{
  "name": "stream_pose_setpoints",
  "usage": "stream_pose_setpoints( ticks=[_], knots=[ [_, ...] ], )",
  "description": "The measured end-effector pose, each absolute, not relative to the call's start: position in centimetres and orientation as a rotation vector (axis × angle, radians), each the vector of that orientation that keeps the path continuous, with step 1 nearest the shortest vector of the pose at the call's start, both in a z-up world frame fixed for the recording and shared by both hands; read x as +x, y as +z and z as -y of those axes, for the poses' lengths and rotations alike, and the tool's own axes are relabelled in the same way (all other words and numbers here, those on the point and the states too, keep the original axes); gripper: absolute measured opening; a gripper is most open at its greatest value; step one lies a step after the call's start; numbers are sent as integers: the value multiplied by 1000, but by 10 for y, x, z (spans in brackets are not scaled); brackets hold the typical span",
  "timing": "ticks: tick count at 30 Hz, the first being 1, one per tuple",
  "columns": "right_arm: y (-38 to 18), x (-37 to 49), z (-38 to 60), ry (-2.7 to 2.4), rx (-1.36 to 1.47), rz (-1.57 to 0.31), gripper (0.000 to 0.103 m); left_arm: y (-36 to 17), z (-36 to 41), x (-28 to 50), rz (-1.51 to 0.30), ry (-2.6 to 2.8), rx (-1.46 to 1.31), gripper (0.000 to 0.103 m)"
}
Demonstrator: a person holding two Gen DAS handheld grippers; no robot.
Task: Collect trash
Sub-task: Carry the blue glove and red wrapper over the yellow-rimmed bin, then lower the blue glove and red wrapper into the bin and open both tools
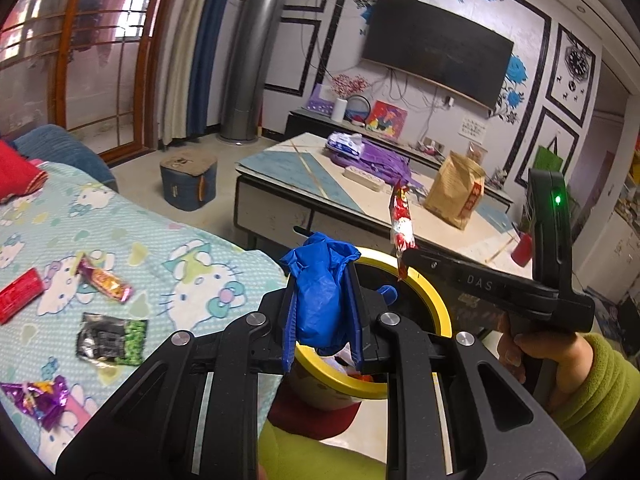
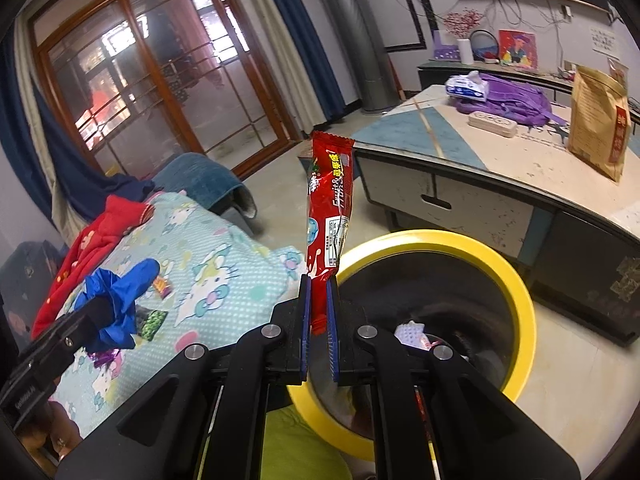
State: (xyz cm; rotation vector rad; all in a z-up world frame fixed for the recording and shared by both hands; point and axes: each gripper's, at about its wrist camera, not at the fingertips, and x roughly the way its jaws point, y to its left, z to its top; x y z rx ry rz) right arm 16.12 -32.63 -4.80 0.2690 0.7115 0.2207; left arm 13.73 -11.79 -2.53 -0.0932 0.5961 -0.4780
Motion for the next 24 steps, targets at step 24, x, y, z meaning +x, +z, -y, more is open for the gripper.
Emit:
stream_pose_setpoints(
  ticks=[24],
  knots=[
    [-89, 175, 386, 93, 334, -799, 7, -74, 193, 154, -711, -590, 59, 14]
  ],
)
